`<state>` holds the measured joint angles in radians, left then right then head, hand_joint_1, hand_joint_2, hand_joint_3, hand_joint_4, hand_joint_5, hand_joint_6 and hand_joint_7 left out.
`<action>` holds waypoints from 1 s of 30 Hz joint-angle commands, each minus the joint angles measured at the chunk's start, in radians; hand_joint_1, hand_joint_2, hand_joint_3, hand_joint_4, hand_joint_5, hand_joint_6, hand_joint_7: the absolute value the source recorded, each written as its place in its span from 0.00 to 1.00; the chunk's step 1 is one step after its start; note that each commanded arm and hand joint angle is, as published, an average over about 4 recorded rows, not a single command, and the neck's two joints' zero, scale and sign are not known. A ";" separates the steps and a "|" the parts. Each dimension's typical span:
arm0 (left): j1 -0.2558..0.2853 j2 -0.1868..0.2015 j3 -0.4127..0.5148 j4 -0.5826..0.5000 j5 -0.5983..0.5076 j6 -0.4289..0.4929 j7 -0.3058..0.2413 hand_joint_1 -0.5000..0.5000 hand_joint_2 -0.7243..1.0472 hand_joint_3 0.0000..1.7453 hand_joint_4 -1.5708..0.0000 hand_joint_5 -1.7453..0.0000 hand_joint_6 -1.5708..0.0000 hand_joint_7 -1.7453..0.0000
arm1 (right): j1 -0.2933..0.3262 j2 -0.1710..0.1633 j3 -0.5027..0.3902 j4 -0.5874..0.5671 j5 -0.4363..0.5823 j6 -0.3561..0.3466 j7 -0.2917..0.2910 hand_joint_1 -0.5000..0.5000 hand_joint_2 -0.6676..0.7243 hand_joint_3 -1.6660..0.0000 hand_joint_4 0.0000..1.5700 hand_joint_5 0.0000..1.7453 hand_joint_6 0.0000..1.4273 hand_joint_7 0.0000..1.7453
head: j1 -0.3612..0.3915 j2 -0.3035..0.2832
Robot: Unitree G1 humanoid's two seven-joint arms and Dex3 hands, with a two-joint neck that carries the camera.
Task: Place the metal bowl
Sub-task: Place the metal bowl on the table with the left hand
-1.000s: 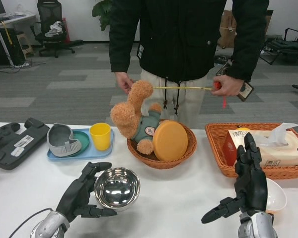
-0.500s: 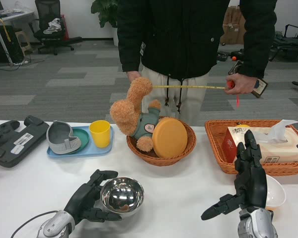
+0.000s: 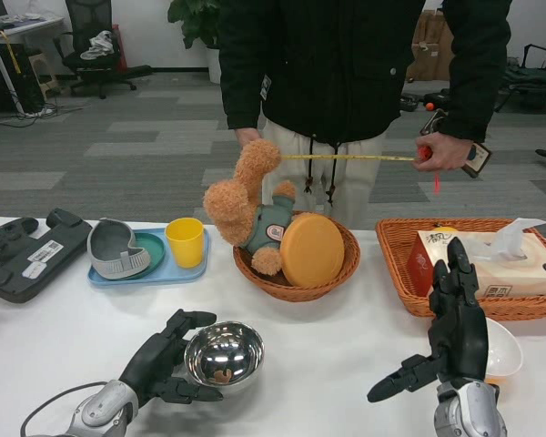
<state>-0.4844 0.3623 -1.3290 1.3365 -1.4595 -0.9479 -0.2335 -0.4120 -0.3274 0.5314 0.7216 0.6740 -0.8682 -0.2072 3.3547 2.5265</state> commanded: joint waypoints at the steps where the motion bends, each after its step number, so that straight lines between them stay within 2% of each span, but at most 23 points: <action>1: 0.022 0.006 -0.010 0.007 0.005 0.021 0.000 0.00 1.00 0.05 1.00 0.00 0.89 0.18 | 0.015 -0.001 0.001 -0.005 0.007 -0.005 -0.003 0.03 0.86 1.00 0.05 0.00 0.00 0.04 | 0.002 -0.001; 7: 0.036 0.013 -0.009 0.003 0.005 0.016 0.000 0.00 1.00 0.05 1.00 0.18 0.98 0.50 | 0.016 0.000 0.001 -0.005 0.007 -0.005 -0.004 0.04 0.86 1.00 0.05 0.00 0.00 0.04 | 0.004 -0.004; 9: 0.040 0.016 -0.009 0.002 0.005 0.014 0.000 0.00 1.00 0.05 1.00 0.31 1.00 0.66 | 0.016 0.000 0.001 -0.005 0.007 -0.005 -0.004 0.04 0.86 1.00 0.05 0.00 0.00 0.04 | 0.004 -0.005; 11: 0.044 0.017 -0.009 0.000 0.005 0.013 0.000 0.00 1.00 0.05 1.00 0.41 1.00 0.76 | 0.016 -0.001 0.000 -0.005 0.007 -0.005 -0.004 0.04 0.86 1.00 0.05 0.00 0.00 0.04 | 0.005 -0.006; 17: 0.057 0.024 -0.006 -0.001 0.005 -0.020 0.000 0.00 0.90 0.05 1.00 0.59 1.00 0.90 | 0.016 -0.001 0.001 -0.005 0.007 -0.005 -0.003 0.04 0.86 1.00 0.05 0.00 0.00 0.04 | 0.006 -0.008; 22: 0.063 0.027 0.002 -0.004 0.002 -0.052 0.001 0.00 0.65 0.04 1.00 0.81 1.00 0.99 | 0.016 -0.001 0.001 -0.005 0.007 -0.005 -0.003 0.04 0.86 1.00 0.05 0.00 0.00 0.04 | 0.008 -0.011; 24: 0.064 0.028 0.007 -0.006 0.002 -0.060 0.001 0.00 0.59 0.05 1.00 0.82 1.00 1.00 | 0.016 -0.001 0.001 -0.005 0.007 -0.005 -0.003 0.04 0.86 1.00 0.05 0.00 0.00 0.04 | 0.009 -0.011; 28: 0.068 0.032 0.017 -0.008 0.003 -0.081 0.000 0.00 0.30 0.05 1.00 0.82 1.00 1.00 | 0.016 -0.001 0.001 -0.005 0.007 -0.005 -0.003 0.04 0.86 1.00 0.05 0.00 0.00 0.04 | 0.011 -0.014; 30: 0.071 0.033 0.026 -0.008 0.004 -0.088 -0.002 0.00 0.23 0.05 1.00 0.82 1.00 1.00 | 0.016 -0.001 0.001 -0.005 0.007 -0.005 -0.003 0.04 0.86 1.00 0.05 0.00 0.00 0.04 | 0.012 -0.015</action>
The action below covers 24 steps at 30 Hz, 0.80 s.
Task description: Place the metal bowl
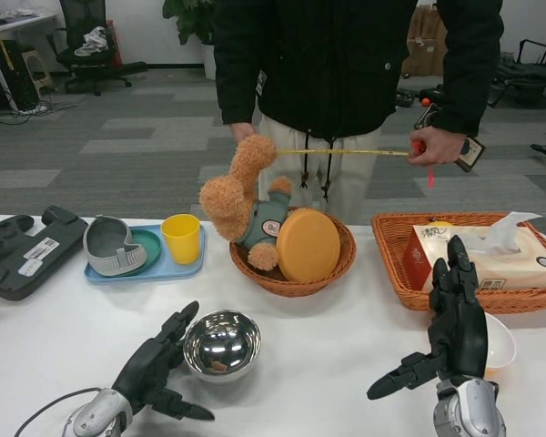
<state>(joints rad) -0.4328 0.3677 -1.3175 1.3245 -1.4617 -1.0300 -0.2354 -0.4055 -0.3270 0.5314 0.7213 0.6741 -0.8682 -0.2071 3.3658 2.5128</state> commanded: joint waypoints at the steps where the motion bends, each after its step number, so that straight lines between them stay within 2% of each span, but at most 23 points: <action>1: 0.022 0.028 0.021 0.004 0.006 -0.008 -0.001 0.00 0.19 0.05 1.00 0.82 1.00 1.00 | 0.010 -0.001 0.001 -0.005 0.007 -0.005 -0.003 0.04 0.86 1.00 0.05 0.00 0.00 0.04 | 0.001 -0.002; 6: 0.035 0.030 0.073 -0.010 0.007 -0.027 -0.004 0.00 0.10 0.05 1.00 0.82 1.00 1.00 | 0.010 -0.001 0.002 -0.005 0.008 -0.005 -0.004 0.04 0.86 1.00 0.05 0.00 0.00 0.04 | 0.004 -0.007; 15: 0.058 0.033 0.292 -0.078 0.026 -0.083 -0.001 0.01 0.10 0.05 1.00 0.88 1.00 1.00 | 0.010 -0.001 0.004 -0.006 0.008 -0.005 -0.003 0.04 0.86 1.00 0.05 0.00 0.00 0.04 | 0.008 -0.011; 22: 0.071 0.046 0.584 -0.182 0.279 -0.088 0.005 0.02 0.12 0.05 1.00 0.88 1.00 1.00 | 0.010 -0.002 0.005 -0.008 0.007 -0.005 -0.004 0.04 0.86 1.00 0.05 0.00 0.00 0.04 | 0.008 -0.006; 24: 0.087 0.046 0.709 -0.240 0.396 -0.063 0.005 0.02 0.15 0.05 1.00 0.90 1.00 1.00 | 0.010 -0.001 0.006 -0.008 0.008 -0.005 -0.005 0.04 0.86 1.00 0.05 0.00 0.00 0.04 | 0.008 -0.002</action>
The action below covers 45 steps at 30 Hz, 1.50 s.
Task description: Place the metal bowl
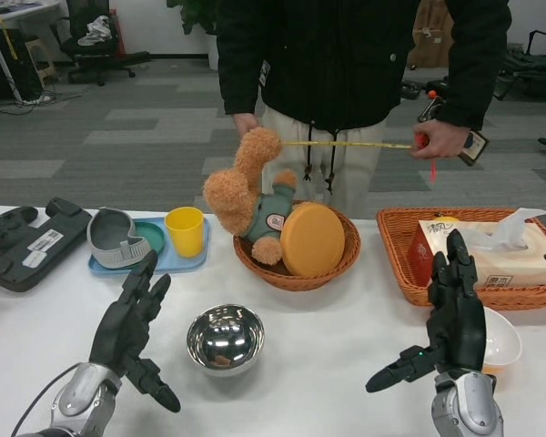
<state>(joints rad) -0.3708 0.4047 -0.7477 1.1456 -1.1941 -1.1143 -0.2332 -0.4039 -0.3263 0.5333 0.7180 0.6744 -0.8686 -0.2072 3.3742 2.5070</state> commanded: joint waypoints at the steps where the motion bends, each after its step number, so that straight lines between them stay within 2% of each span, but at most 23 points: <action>1: 0.035 0.009 0.204 -0.100 0.191 0.052 0.002 0.01 0.15 0.05 1.00 0.91 1.00 1.00 | 0.008 -0.002 0.004 -0.004 0.008 -0.004 -0.004 0.04 0.86 1.00 0.05 0.00 0.00 0.04 | -0.001 0.005; 4: 0.069 0.008 0.395 -0.232 0.383 0.175 -0.007 0.01 0.15 0.05 1.00 0.94 1.00 1.00 | 0.006 -0.003 0.004 -0.003 0.011 -0.004 -0.003 0.04 0.86 1.00 0.05 0.00 0.00 0.04 | -0.015 0.018; 6: 0.088 0.008 0.482 -0.318 0.468 0.258 -0.025 0.01 0.15 0.05 1.00 0.94 1.00 1.00 | 0.004 -0.003 0.005 -0.003 0.014 -0.004 -0.002 0.04 0.86 1.00 0.05 0.00 0.00 0.04 | -0.022 0.028; 10: 0.101 0.007 0.569 -0.436 0.534 0.345 -0.049 0.01 0.15 0.05 1.00 0.94 1.00 1.00 | -0.003 -0.002 0.005 -0.002 0.016 -0.004 -0.001 0.04 0.86 1.00 0.05 0.00 0.00 0.04 | -0.036 0.061; 18: 0.104 -0.002 0.630 -0.553 0.556 0.380 -0.052 0.00 0.15 0.05 1.00 0.94 1.00 1.00 | -0.013 -0.003 0.001 -0.017 0.014 -0.004 -0.001 0.04 0.86 1.00 0.05 0.00 0.00 0.04 | -0.051 0.129; 24: 0.102 -0.025 0.671 -0.612 0.553 0.378 -0.052 0.01 0.15 0.05 1.00 1.00 1.00 1.00 | -0.018 -0.004 -0.003 -0.025 0.014 -0.004 -0.001 0.04 0.86 1.00 0.04 0.00 0.00 0.04 | -0.066 0.163; 29: 0.105 -0.038 0.709 -0.656 0.558 0.378 -0.051 0.00 0.15 0.05 1.00 1.00 1.00 1.00 | -0.029 -0.004 -0.006 -0.035 0.014 -0.004 -0.001 0.04 0.86 1.00 0.04 0.00 0.00 0.04 | -0.072 0.172; 39: 0.147 -0.070 0.765 -0.688 0.564 0.380 -0.051 0.00 0.15 0.05 1.00 1.00 1.00 1.00 | -0.046 -0.010 -0.010 -0.053 0.013 -0.004 -0.001 0.04 0.84 1.00 0.04 0.00 0.00 0.04 | -0.087 0.154; 45: 0.148 -0.070 0.768 -0.688 0.572 0.383 -0.051 0.00 0.15 0.05 1.00 1.00 1.00 1.00 | -0.050 -0.010 -0.011 -0.056 0.013 -0.004 -0.001 0.04 0.83 1.00 0.04 0.00 0.00 0.04 | -0.095 0.143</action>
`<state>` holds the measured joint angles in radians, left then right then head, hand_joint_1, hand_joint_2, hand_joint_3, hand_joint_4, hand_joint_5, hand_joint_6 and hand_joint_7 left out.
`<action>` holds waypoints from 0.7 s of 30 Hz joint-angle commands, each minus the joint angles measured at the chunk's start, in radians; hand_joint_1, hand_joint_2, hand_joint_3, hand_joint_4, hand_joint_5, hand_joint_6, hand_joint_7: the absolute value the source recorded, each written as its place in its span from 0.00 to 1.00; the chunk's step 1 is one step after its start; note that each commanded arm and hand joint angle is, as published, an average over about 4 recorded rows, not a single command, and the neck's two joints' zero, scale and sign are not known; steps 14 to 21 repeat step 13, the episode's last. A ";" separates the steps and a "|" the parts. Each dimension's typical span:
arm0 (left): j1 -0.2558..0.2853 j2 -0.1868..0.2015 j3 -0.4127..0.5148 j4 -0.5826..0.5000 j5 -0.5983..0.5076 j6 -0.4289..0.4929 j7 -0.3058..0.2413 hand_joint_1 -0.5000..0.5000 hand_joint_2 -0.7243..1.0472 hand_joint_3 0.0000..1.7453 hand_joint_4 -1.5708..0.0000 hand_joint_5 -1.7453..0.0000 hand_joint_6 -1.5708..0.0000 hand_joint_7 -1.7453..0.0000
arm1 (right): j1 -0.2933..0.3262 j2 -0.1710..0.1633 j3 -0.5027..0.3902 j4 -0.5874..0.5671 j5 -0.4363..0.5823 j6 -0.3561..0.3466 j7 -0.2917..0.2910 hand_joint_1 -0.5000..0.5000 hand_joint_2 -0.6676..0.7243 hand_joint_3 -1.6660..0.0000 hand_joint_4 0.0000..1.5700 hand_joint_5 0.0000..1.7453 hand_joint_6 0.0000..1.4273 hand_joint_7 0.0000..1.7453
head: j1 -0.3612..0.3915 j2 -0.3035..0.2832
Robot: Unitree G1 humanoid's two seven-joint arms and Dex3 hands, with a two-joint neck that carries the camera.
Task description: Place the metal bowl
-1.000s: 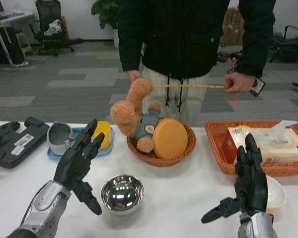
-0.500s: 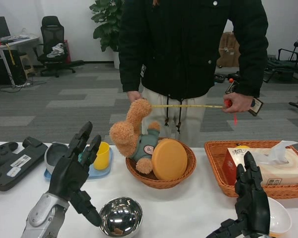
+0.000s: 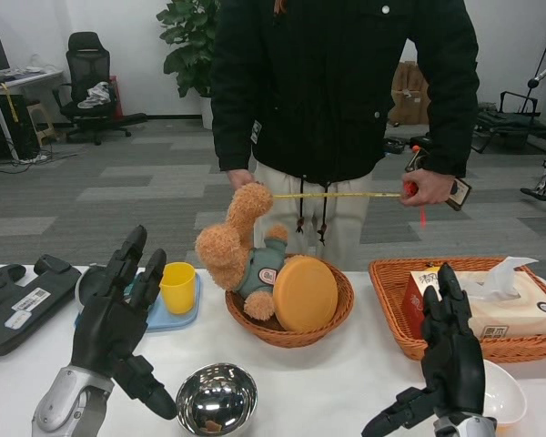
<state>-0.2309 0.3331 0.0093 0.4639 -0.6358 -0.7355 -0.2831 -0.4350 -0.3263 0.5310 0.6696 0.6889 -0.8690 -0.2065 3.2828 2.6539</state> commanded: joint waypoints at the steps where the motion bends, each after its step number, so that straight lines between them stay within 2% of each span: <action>1: 0.008 0.001 0.012 -0.007 0.016 0.005 -0.001 0.00 0.15 0.05 1.00 1.00 1.00 1.00 | -0.019 -0.010 -0.009 -0.008 -0.002 -0.004 -0.002 0.04 0.83 1.00 0.04 0.00 0.00 0.04 | -0.005 -0.004; 7: 0.008 -0.001 0.021 -0.007 0.023 0.006 0.000 0.00 0.20 0.05 1.00 1.00 1.00 1.00 | -0.019 -0.010 -0.011 -0.012 -0.002 -0.004 -0.002 0.04 0.85 1.00 0.04 0.00 0.00 0.04 | -0.005 -0.008; 10: 0.008 -0.003 0.027 -0.007 0.025 0.005 0.001 0.00 0.20 0.05 1.00 1.00 1.00 1.00 | -0.019 -0.010 -0.011 -0.012 -0.002 -0.004 -0.002 0.04 0.82 1.00 0.04 0.00 0.00 0.04 | -0.005 -0.007; 13: 0.008 -0.003 0.028 -0.007 0.025 0.005 0.001 0.00 0.20 0.05 1.00 1.00 1.00 1.00 | -0.019 -0.010 -0.011 -0.011 -0.002 -0.004 -0.002 0.04 0.85 1.00 0.04 0.00 0.00 0.04 | -0.005 -0.007; 21: 0.008 -0.003 0.028 -0.007 0.025 0.005 0.001 0.00 0.20 0.05 1.00 1.00 1.00 1.00 | -0.019 -0.010 -0.011 -0.011 -0.002 -0.004 -0.002 0.04 0.85 1.00 0.04 0.00 0.00 0.04 | -0.005 -0.007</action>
